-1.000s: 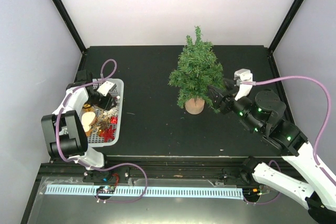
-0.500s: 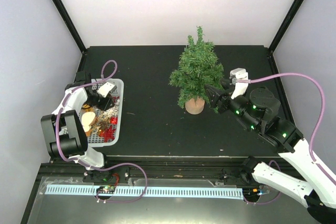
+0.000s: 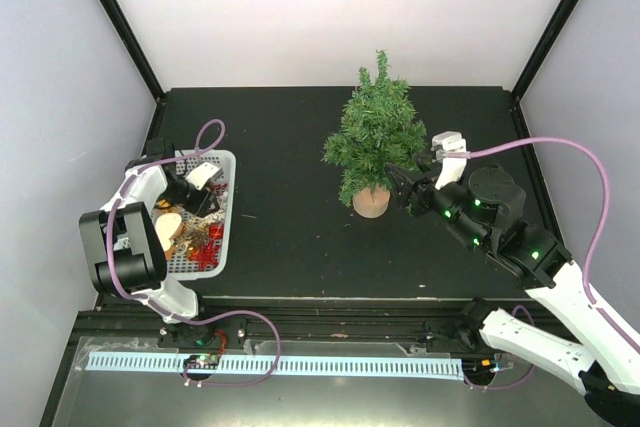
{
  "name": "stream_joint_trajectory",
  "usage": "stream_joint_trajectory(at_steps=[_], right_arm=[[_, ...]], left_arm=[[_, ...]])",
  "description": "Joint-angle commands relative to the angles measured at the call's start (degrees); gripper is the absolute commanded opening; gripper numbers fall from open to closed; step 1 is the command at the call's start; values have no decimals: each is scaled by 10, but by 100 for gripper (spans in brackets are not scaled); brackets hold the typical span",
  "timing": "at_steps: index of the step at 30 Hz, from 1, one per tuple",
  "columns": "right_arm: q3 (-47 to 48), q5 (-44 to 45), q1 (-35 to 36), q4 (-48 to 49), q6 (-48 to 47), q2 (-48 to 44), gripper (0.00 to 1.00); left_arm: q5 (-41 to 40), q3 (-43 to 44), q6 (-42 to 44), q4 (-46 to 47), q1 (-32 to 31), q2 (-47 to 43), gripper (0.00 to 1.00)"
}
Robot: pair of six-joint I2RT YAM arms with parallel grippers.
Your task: Decorate the small christmas tree
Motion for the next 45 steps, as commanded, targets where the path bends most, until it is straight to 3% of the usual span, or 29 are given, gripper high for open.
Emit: stream_joint_trajectory(at_steps=[1,12,20,29,31,34,39,41,45], right_arm=[[-11,-6,1,17,6,0,71],[-15,-11,0,23,9,3,71],[-7,-12,1,19,10,1,70],[11,-56,8,11,3,3,70],[20,-37,45,10,-13,0,67],[28,79,176,22,-58,-3,67],[99,260,364,-17,-93,99,68],[115,292,398,-19,-92,139,68],[125,267,406,8,-61,183,70]], left_arm=[[-30,-1,24,2,6,6,47],[-37,14,23,-8,8,2,2],[24,74,15,-79,8,-39,2],[91,247,3,-207,8,-109,2],[116,292,1,-239,7,-125,2],[159,356,-2,-284,4,-148,2],[186,477,-22,-354,-12,-165,2],[194,524,-24,-380,-17,-180,2],[203,593,-25,-414,-21,-197,1]])
